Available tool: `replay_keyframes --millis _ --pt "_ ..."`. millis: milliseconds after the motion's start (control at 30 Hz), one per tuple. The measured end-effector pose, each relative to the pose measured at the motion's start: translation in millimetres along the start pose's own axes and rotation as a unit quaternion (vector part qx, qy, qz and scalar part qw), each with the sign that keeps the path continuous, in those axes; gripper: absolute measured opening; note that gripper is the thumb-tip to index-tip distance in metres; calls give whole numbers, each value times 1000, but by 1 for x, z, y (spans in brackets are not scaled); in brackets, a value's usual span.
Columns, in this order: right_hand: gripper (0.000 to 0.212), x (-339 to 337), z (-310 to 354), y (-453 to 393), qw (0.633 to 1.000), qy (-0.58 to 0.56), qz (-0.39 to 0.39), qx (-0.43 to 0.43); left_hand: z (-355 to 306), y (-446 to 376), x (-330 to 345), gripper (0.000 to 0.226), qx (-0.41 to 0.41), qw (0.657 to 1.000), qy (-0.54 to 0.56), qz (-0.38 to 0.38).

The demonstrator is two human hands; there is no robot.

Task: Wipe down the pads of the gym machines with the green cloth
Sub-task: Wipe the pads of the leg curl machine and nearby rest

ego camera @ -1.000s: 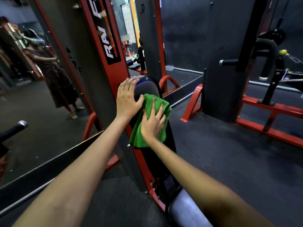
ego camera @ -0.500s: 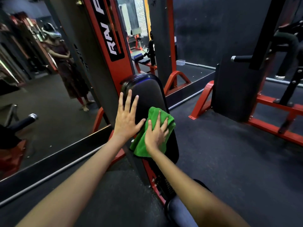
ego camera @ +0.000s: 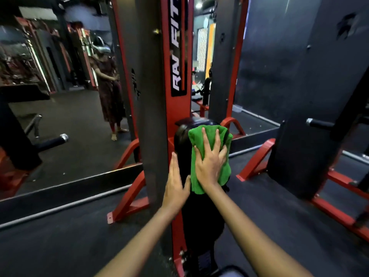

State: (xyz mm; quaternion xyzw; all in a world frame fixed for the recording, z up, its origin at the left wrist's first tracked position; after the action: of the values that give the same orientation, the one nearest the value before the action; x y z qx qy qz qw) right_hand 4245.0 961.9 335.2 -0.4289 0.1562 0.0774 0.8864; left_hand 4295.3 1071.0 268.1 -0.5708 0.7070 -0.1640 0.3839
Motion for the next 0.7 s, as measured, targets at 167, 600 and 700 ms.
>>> replay_keyframes --millis 167,600,700 --pt "48 -3 28 -42 991 -21 -29 -128 16 -1 10 76 -8 996 90 0" --pt "57 14 59 -59 938 137 56 -312 23 5 19 80 13 990 138 1" --pt "62 13 44 -87 975 108 53 -187 23 5 21 79 17 989 144 -8"
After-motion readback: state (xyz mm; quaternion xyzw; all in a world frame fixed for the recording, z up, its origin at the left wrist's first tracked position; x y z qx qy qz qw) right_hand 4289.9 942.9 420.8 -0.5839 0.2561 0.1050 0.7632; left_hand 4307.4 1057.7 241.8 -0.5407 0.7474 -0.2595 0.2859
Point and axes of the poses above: each hand's wrist, its own y-axis away from the middle knuckle, its own x-axis out of the palm, z = x × y, the point moved 6 cm from there along -y, towards the middle knuckle, and after that the axes turned 8 degrees about -z, right-handed, at the moved point
